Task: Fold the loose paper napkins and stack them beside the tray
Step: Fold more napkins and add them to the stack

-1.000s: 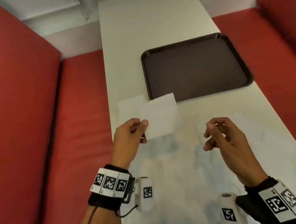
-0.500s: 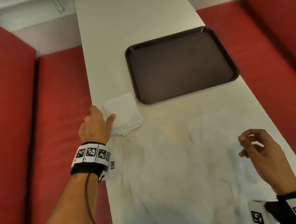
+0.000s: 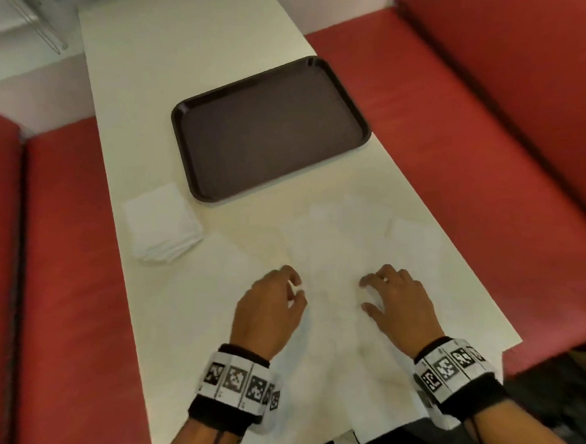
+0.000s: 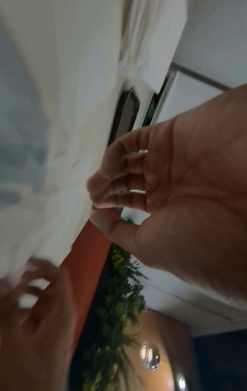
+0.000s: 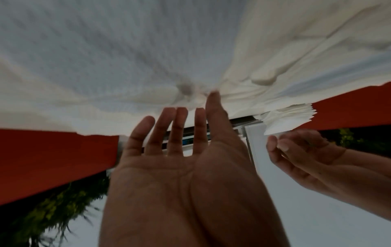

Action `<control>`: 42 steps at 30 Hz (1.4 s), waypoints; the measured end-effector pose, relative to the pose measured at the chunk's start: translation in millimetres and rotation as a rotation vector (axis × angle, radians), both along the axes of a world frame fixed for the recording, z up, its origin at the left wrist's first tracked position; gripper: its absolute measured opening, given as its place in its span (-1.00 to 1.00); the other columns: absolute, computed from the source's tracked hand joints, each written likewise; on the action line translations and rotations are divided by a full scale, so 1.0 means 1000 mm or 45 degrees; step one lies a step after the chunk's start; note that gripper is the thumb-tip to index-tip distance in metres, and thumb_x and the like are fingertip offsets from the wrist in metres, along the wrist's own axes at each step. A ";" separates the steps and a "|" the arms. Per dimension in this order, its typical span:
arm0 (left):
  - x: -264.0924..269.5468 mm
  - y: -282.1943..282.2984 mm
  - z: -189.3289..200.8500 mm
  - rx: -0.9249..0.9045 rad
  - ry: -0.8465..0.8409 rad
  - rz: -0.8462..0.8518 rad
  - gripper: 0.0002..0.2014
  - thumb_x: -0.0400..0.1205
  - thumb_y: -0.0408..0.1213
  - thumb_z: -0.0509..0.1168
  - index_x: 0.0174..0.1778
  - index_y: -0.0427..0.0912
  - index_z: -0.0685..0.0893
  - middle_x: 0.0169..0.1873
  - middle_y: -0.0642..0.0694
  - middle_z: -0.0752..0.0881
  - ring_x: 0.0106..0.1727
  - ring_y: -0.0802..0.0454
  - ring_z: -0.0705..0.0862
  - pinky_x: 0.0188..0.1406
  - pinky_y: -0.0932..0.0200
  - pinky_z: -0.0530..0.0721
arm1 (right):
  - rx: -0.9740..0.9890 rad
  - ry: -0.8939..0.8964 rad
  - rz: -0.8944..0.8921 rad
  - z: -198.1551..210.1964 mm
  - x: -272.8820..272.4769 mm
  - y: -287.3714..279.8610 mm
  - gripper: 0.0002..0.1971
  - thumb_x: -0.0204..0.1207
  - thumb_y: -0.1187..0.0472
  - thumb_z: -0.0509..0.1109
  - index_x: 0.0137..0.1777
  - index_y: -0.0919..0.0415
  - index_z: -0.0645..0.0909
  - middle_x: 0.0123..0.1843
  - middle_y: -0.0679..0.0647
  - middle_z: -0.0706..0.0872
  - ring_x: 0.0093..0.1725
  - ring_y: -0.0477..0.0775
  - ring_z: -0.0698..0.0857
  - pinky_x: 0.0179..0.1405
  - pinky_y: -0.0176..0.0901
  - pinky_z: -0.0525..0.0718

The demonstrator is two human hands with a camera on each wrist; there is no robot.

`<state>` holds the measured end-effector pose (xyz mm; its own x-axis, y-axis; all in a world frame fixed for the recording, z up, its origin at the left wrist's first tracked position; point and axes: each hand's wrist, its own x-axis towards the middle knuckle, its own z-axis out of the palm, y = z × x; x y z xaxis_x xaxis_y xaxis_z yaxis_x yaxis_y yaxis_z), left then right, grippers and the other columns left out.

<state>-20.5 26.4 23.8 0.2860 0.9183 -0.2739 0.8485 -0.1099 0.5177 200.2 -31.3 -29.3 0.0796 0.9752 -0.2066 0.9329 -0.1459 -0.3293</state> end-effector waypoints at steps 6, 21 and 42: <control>0.033 -0.044 -0.019 0.031 0.016 -0.046 -0.82 0.71 -0.10 0.26 0.20 0.02 0.62 0.03 0.13 0.61 0.08 0.14 0.61 -0.01 0.12 0.68 | 0.237 0.110 0.054 0.004 0.016 0.000 -0.91 0.49 0.24 0.54 -0.11 0.03 0.72 -0.17 -0.04 0.66 -0.23 0.08 0.64 -0.28 -0.10 0.51; 0.075 -0.034 0.005 -0.851 -1.226 1.140 -0.39 0.61 0.32 0.26 0.16 -0.19 0.79 0.04 -0.21 0.85 0.10 -0.18 0.81 0.11 -0.09 0.76 | 0.351 0.602 0.354 0.035 0.030 -0.055 -0.86 0.72 0.19 0.25 0.18 0.07 0.61 0.20 -0.16 0.52 -0.10 -0.14 0.68 -0.17 -0.15 0.71; 0.017 -0.033 0.054 -0.529 -1.306 0.633 -0.83 0.71 -0.29 0.32 0.19 -0.19 0.70 -0.09 -0.25 0.86 -0.15 -0.06 0.81 -0.17 0.15 0.75 | -0.205 1.831 -0.450 0.100 -0.006 0.013 -0.77 0.61 0.34 0.36 0.22 0.23 0.73 0.17 0.10 0.83 0.20 0.17 0.79 0.24 0.09 0.72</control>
